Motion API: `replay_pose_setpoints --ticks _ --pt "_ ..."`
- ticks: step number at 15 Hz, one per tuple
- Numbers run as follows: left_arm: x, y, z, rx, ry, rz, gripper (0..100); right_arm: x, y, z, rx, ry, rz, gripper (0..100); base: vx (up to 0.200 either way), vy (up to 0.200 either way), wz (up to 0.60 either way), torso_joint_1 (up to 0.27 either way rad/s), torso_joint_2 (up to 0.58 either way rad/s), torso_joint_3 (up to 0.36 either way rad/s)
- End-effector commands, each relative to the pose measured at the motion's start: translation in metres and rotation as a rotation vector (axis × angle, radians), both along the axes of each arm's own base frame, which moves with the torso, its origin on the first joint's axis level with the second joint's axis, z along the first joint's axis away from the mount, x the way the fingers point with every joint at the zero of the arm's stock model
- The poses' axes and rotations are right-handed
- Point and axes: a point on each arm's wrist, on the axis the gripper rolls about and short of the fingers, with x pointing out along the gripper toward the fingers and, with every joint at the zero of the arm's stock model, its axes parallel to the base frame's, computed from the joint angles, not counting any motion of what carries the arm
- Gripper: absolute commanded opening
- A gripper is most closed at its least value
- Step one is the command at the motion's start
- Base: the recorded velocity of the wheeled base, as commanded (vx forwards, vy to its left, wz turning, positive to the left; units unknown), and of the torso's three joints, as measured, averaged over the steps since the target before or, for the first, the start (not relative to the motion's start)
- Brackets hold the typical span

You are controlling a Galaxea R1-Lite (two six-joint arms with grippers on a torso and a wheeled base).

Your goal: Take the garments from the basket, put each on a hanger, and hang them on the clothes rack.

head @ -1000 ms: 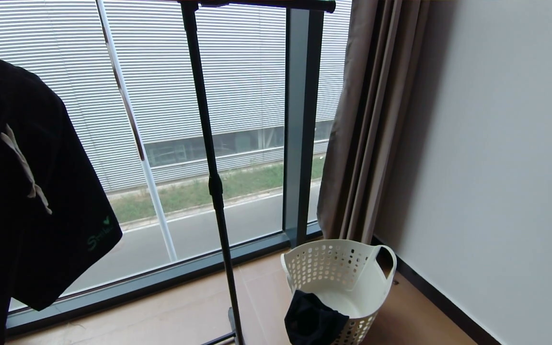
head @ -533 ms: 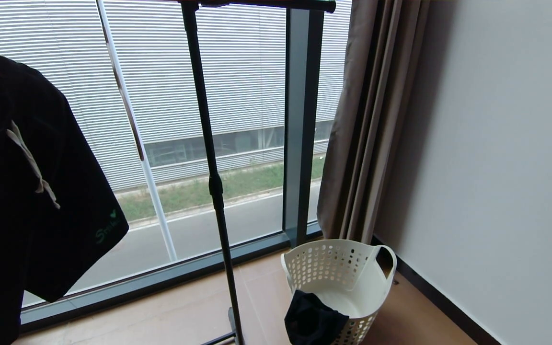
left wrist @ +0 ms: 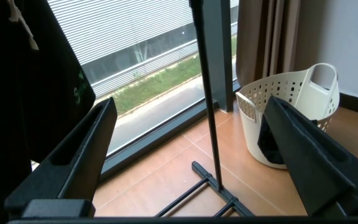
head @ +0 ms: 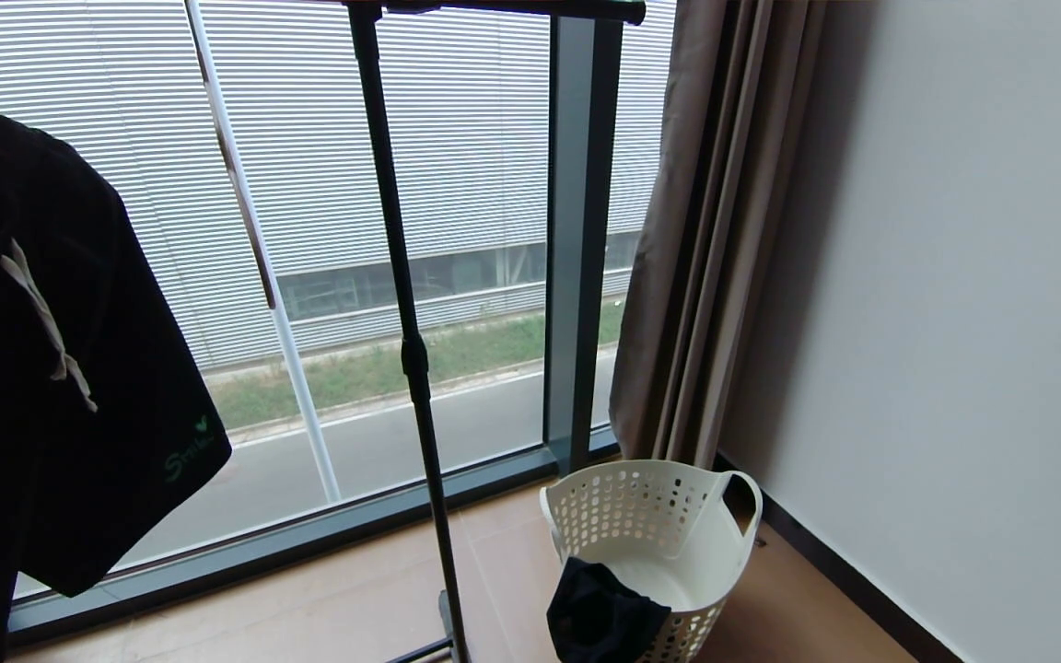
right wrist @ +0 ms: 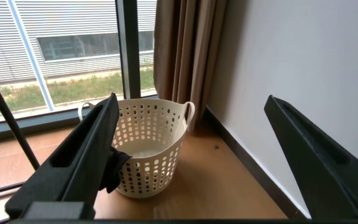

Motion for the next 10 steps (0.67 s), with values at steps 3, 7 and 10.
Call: replay_pose_setpoints --ticks 3,7,10 --pt "0.0001 0.0013 -0.0043 -0.036 0.049 0.060 100 0.0000 0.0000 0.0000 0.000 -0.001 0.000 100 0.000 0.000 0.00 0.000 0.00 0.000" --pt "0.0000 0.0014 -0.0039 -0.061 0.052 0.066 100 0.0000 0.0000 0.0000 0.000 -0.001 0.000 100 0.000 0.000 0.00 0.000 0.00 0.000" --pt "0.0000 0.0014 -0.0039 -0.069 0.054 0.066 100 -0.0002 0.0000 0.0000 0.000 -0.002 0.000 100 0.000 0.000 0.00 0.000 0.00 0.000"
